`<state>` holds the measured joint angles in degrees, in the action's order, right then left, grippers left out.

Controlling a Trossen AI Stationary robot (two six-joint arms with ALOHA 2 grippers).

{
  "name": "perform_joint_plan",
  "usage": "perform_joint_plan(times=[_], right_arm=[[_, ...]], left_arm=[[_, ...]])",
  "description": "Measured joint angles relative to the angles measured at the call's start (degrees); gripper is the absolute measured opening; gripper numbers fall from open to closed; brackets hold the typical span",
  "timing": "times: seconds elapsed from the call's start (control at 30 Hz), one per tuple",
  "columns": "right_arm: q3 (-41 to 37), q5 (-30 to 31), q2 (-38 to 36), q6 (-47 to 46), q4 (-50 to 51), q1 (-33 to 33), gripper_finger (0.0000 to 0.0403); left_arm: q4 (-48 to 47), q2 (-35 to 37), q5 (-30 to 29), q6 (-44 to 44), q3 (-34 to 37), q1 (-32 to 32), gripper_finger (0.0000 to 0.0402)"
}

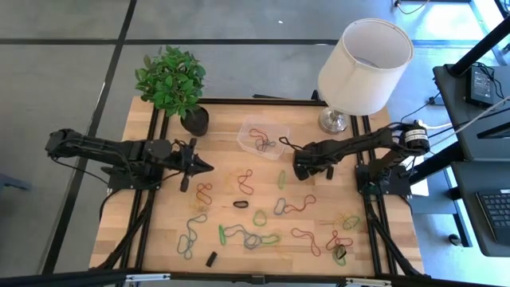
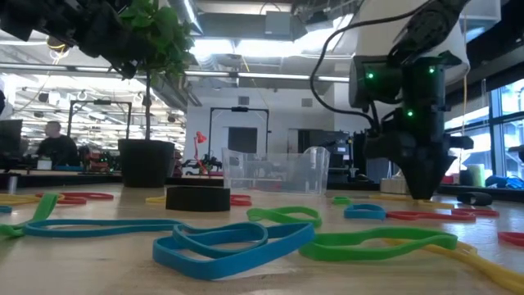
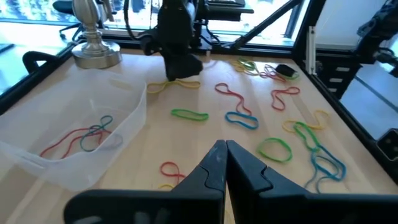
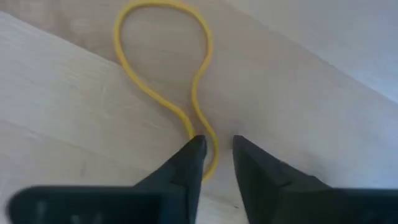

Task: Pick and place rubber bands into bin
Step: Put the yellow rubber band into the transparent bin

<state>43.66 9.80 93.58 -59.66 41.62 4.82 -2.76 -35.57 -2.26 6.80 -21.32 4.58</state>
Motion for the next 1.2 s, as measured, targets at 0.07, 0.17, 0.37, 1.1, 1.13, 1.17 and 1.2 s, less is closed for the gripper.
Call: perform_joint_plan(times=[0.07, 0.17, 0.37, 1.1, 1.13, 1.17, 1.2], right_arm=[[0.0, -0.2, 0.0, 0.0, -0.5, 0.0, 0.0048], [0.0, -0.3, -0.2, 0.2, -0.8, -0.1, 0.0011], [2.4, -0.3, -6.1, -1.7, 3.7, -2.7, 0.0003], [44.7, 20.2, -7.6, 17.8, 15.1, -5.6, 0.0], [45.9, 20.2, -6.4, 19.9, 14.0, -4.8, 0.0], [47.2, 20.2, -5.2, 21.8, 12.7, -4.0, 0.0], [48.3, 20.2, -3.8, 23.5, 11.7, -3.3, 0.0]], left_arm=[[0.0, 0.0, -0.1, 0.0, 0.0, 0.0, 0.0001], [0.0, 0.0, -0.1, 0.0, 0.0, 0.0, 0.0001], [0.0, 0.0, -0.1, 0.0, 0.0, 0.0, 0.0001], [0.0, 0.0, -0.3, 0.0, 0.0, -0.1, 0.0001], [0.0, 0.0, -0.3, 0.0, 0.0, -0.1, 0.0001], [0.0, 0.0, -0.3, 0.0, 0.0, -0.1, 0.0001], [0.0, 0.0, -0.3, 0.0, 0.0, -0.1, 0.0001]])
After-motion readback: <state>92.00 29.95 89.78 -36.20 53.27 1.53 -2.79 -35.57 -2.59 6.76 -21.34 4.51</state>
